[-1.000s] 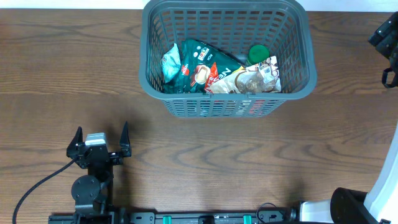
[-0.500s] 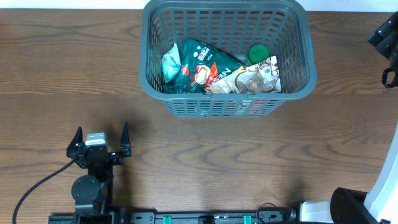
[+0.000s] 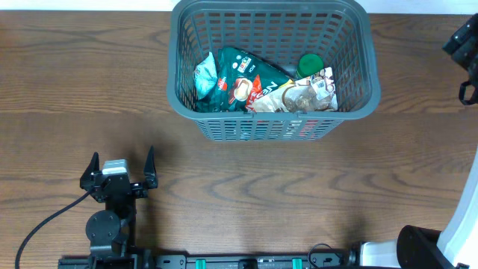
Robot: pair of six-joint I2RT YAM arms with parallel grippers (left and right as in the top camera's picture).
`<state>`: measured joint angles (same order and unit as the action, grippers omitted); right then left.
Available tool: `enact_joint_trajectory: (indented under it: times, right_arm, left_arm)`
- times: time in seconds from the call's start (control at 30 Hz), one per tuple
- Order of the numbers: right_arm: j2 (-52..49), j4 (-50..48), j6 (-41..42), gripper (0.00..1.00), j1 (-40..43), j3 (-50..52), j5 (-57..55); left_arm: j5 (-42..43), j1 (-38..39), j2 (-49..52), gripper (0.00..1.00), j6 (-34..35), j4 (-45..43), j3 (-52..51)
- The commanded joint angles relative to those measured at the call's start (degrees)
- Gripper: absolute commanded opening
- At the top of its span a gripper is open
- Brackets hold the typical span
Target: Pack container
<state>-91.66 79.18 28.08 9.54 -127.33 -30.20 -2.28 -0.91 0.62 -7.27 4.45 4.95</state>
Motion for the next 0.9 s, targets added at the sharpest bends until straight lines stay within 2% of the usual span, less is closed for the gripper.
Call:
enact_joint_trajectory:
  times: [0.0, 0.13, 0.23, 0.37, 0.57, 0.67, 0.87]
  right_arm:
    - [1.18, -2.1, 0.46, 0.99, -0.07, 0.07, 1.18]
    - [4.79, -8.55, -4.5, 0.99, -1.33, 1.79, 5.55]
    - [10.19, -17.77, -11.5, 0.99, -2.25, 8.26, 12.11]
    - [19.04, -30.08, -19.15, 0.99, -2.62, 21.09, 20.35]
    - [34.6, -46.88, -26.25, 0.99, -2.62, 44.26, 27.26]
    - [41.51, -50.42, -28.5, 0.99, -2.62, 53.64, 28.59]
    - [51.32, -50.77, -28.61, 0.99, -2.62, 66.6, 28.68]
  left_arm:
    - [-0.07, 0.24, -0.39, 0.99, 0.74, -0.24, -0.79]
    - [-0.04, 0.24, -0.39, 0.99, 0.74, -0.24, -0.79]
    - [-0.04, 0.24, -0.39, 0.99, 0.74, -0.24, -0.79]
    - [-0.07, 0.24, -0.39, 0.99, 0.74, -0.24, -0.79]
    - [-0.07, 0.24, -0.39, 0.99, 0.74, -0.24, -0.79]
    - [-0.04, 0.24, -0.39, 0.99, 0.74, -0.24, -0.79]
    - [-0.07, 0.24, -0.39, 0.99, 0.74, -0.24, -0.79]
